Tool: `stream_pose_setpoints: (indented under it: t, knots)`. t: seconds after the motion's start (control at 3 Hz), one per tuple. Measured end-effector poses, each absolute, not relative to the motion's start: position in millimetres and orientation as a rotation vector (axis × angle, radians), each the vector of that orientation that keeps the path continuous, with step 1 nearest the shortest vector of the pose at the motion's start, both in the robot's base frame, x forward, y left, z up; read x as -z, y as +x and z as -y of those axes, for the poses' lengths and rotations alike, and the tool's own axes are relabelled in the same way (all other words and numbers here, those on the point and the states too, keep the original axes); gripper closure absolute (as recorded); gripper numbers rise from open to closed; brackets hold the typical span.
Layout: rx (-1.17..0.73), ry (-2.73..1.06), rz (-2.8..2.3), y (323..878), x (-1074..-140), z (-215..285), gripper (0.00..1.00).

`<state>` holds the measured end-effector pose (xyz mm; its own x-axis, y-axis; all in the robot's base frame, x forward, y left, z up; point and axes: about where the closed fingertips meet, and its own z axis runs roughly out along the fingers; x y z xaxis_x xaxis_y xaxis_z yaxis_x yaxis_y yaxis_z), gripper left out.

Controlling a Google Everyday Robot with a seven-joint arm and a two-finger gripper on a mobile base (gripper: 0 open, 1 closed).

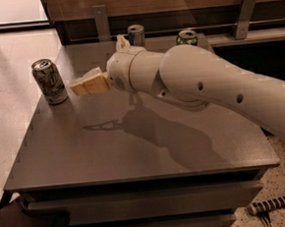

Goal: Place 7up can upright

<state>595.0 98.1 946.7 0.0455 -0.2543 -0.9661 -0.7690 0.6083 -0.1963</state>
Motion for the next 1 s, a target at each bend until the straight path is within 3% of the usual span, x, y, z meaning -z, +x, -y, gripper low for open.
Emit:
stream_pose_setpoints:
  t: [1.0]
  knots:
    - [-0.550, -0.841, -1.472, 611, -916, -153, 0.00]
